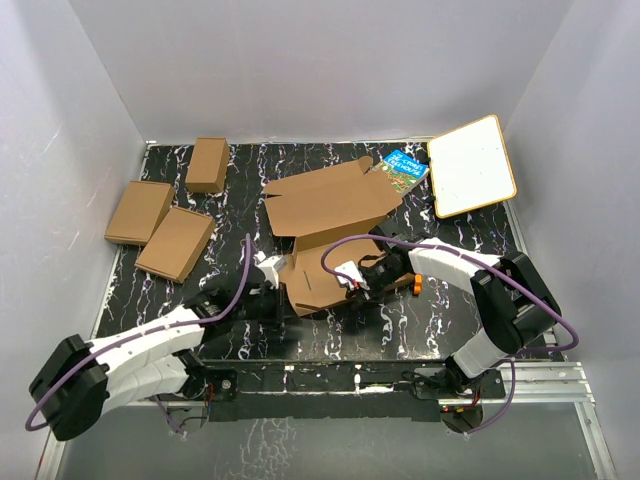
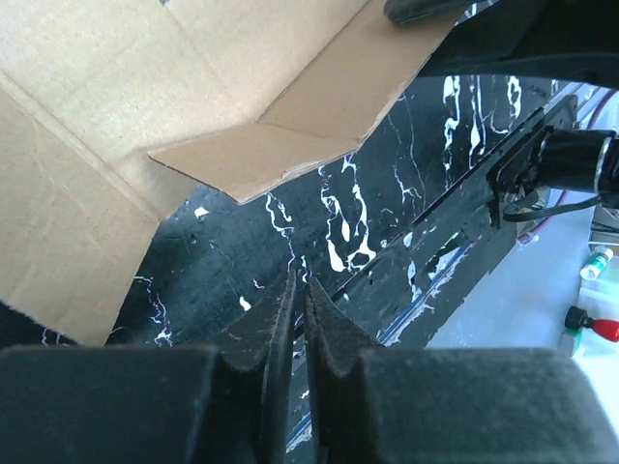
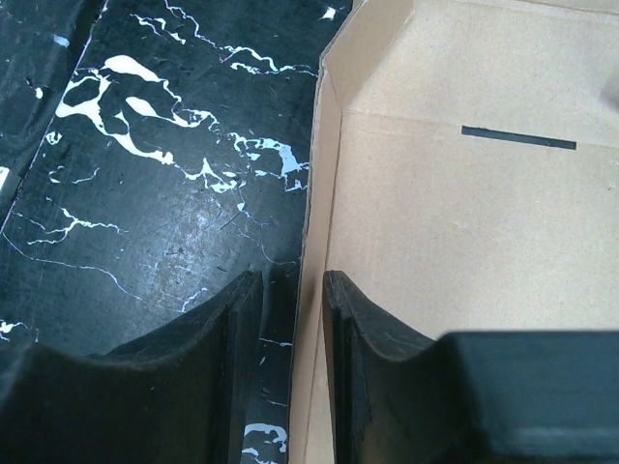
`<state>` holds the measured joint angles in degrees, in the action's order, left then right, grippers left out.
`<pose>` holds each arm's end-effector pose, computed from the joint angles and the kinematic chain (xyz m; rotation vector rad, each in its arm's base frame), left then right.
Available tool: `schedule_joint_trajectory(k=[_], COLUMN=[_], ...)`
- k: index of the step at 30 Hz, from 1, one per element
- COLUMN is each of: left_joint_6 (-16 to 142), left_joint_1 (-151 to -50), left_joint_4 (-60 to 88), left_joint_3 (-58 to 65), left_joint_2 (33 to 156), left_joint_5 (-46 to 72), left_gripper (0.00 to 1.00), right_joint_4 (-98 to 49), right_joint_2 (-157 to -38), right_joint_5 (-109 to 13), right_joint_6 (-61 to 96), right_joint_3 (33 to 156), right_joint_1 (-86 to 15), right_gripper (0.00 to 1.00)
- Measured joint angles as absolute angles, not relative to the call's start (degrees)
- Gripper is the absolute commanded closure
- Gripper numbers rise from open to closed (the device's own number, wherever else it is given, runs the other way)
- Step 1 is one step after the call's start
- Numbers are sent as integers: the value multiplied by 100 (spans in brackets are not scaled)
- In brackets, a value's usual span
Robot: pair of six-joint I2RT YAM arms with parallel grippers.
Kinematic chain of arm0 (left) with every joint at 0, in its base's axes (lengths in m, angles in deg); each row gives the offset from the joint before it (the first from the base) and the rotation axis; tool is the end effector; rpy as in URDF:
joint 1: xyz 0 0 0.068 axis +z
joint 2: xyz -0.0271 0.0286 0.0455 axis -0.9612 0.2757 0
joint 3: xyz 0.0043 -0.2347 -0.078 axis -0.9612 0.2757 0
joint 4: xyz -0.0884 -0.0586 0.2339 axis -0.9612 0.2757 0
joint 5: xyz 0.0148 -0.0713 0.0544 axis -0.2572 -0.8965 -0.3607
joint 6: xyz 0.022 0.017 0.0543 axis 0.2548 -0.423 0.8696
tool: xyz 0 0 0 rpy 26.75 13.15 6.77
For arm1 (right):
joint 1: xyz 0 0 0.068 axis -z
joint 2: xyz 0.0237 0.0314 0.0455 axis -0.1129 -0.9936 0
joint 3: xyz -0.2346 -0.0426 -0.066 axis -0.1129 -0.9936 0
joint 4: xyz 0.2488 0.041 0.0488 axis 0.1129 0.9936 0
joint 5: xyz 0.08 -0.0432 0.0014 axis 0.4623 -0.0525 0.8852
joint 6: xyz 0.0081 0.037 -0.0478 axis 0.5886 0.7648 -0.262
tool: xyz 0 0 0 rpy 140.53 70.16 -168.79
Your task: Fold the paper box
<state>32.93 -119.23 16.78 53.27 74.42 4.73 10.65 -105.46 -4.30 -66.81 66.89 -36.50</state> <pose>0.1440 -0.1634 0.1649 0.2629 2.3579 -1.1244 0.2077 0.1612 0.1382 -2.0257 1.3234 0.9545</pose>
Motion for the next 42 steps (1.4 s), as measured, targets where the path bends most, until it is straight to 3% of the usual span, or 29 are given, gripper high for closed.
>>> schedule_joint_trajectory(k=[5, 11, 13, 25, 39, 42], left_joint_6=[3162, 3335, 3562, 5505, 7206, 7339], left_joint_1=[-12087, -12150, -12246, -13007, -13853, -13901], left_joint_4=[1239, 356, 100, -2608, -4953, -5235], left_joint_3=[5349, 5416, 5453, 6352, 6623, 6614], left_joint_2=[7951, 8532, 8655, 9334, 10762, 10934], left_joint_5=[621, 964, 1058, 1294, 2713, 2971], left_gripper=[76, 49, 47, 47, 53, 59], right_joint_4=[1062, 1062, 1054, 949, 929, 925], right_joint_2=[-10551, -10555, -10566, -10679, -10822, -10830], right_joint_5=[-441, -437, -435, -363, -306, -301], right_joint_6=[-6679, -6665, -6665, -6644, -6499, -6482], right_joint_3=[6689, 6689, 6691, 6704, 6811, 6815], right_joint_1=[-3650, -3650, -3650, -3652, -3650, -3650], right_gripper=[66, 73, 74, 85, 86, 86])
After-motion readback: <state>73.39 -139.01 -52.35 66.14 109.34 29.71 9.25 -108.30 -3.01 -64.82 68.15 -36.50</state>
